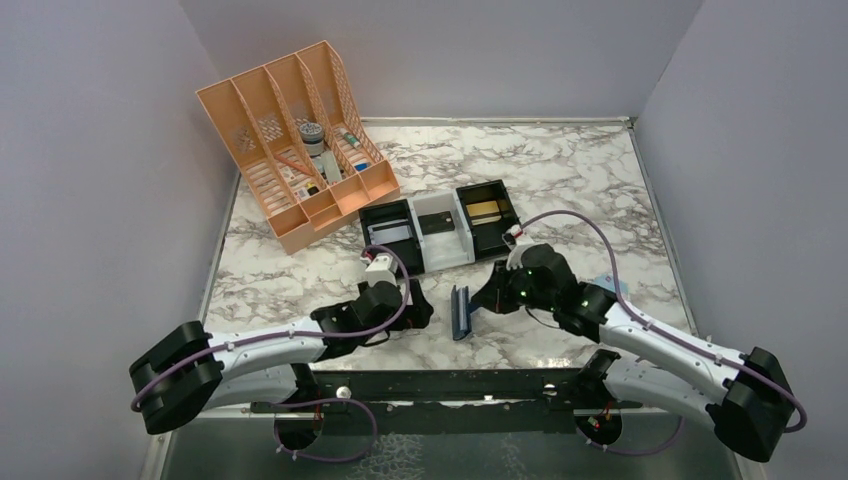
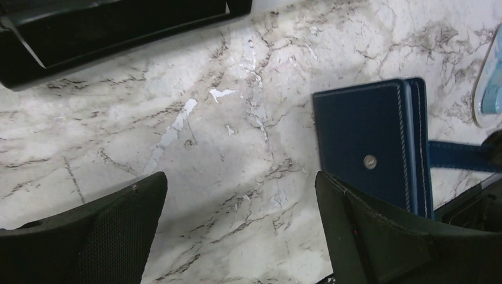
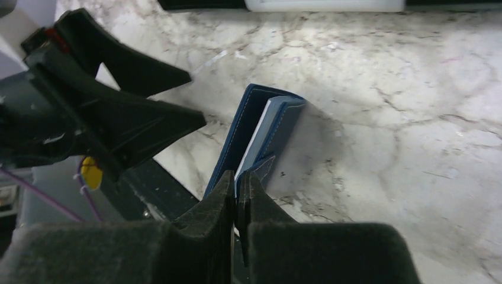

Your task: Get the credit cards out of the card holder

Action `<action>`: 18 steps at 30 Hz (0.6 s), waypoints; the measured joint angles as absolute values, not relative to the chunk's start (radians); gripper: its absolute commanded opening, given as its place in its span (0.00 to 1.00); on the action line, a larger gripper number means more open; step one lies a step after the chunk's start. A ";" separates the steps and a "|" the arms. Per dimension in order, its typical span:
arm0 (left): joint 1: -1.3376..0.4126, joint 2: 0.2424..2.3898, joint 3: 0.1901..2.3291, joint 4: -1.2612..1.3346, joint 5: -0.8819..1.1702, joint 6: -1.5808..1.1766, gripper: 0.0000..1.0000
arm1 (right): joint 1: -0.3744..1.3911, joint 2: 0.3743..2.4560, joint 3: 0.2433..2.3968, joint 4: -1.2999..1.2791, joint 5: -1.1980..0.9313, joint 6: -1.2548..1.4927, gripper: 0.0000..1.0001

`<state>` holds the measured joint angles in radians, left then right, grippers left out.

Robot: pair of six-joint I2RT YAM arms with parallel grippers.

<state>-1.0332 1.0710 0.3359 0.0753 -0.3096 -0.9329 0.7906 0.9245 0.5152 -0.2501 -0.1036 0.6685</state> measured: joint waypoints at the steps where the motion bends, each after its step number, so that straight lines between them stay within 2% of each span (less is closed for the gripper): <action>1: -1.025 1.066 0.334 0.075 -0.307 -0.932 0.99 | 0.791 0.935 0.517 -0.239 -0.134 0.669 0.01; 11: -1.013 0.886 0.329 -0.054 -0.326 -0.976 0.99 | 0.791 1.125 0.574 -0.081 -0.356 0.707 0.01; 18: -1.013 0.629 0.312 -0.204 -0.391 -0.997 0.99 | 0.793 1.212 0.593 -0.007 -0.421 0.755 0.01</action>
<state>-1.0126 0.6292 0.3119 -0.2043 -0.3908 -0.9974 0.7929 1.2118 0.5926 -0.0071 -0.4206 0.7547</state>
